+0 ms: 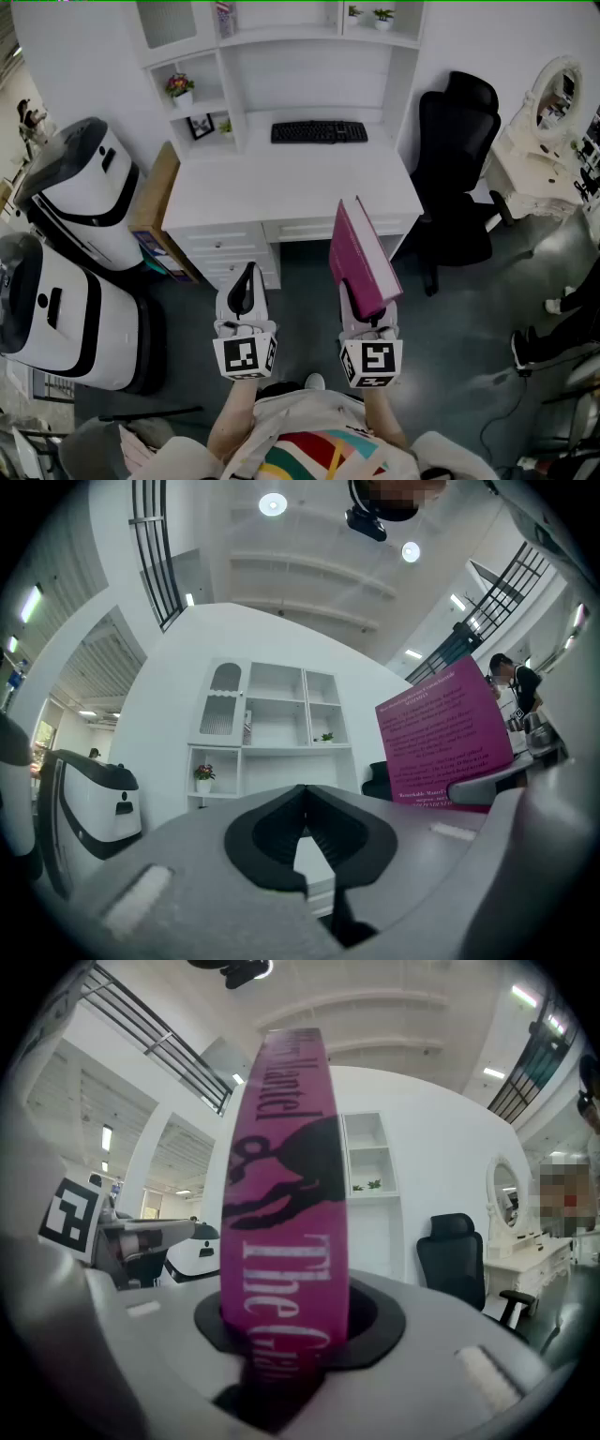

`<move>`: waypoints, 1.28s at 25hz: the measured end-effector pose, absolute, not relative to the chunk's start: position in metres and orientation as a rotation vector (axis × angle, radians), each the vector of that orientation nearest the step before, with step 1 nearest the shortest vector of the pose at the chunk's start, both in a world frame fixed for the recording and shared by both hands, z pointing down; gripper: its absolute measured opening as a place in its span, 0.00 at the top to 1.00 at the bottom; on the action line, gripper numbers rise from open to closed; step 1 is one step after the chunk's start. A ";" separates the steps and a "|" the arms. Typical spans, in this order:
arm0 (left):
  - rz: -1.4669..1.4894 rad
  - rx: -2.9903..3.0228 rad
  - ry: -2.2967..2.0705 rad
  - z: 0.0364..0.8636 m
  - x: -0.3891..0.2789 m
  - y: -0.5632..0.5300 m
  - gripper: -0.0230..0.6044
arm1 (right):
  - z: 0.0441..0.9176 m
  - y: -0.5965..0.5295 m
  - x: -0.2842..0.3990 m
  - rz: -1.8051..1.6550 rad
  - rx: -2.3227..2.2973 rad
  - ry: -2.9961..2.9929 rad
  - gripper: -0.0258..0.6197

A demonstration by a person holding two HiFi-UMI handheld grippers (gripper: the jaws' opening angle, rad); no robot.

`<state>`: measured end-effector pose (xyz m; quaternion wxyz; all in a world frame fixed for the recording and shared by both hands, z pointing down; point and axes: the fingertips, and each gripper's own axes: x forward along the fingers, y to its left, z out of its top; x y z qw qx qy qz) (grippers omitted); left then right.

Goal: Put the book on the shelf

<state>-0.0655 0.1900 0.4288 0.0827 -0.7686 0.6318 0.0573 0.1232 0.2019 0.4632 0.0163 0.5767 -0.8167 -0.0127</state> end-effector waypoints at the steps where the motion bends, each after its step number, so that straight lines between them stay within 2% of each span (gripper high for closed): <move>1: 0.174 -2.295 1.887 0.428 -0.065 0.189 0.96 | 0.463 0.201 0.123 -0.039 1.789 -2.542 0.74; 20: 0.157 -2.291 1.995 0.445 -0.082 0.201 0.96 | 0.478 0.215 0.112 0.097 1.733 -2.637 0.74; 32: 0.256 -2.276 1.993 0.437 -0.090 0.138 0.96 | 0.472 0.159 0.111 0.036 1.743 -2.610 0.74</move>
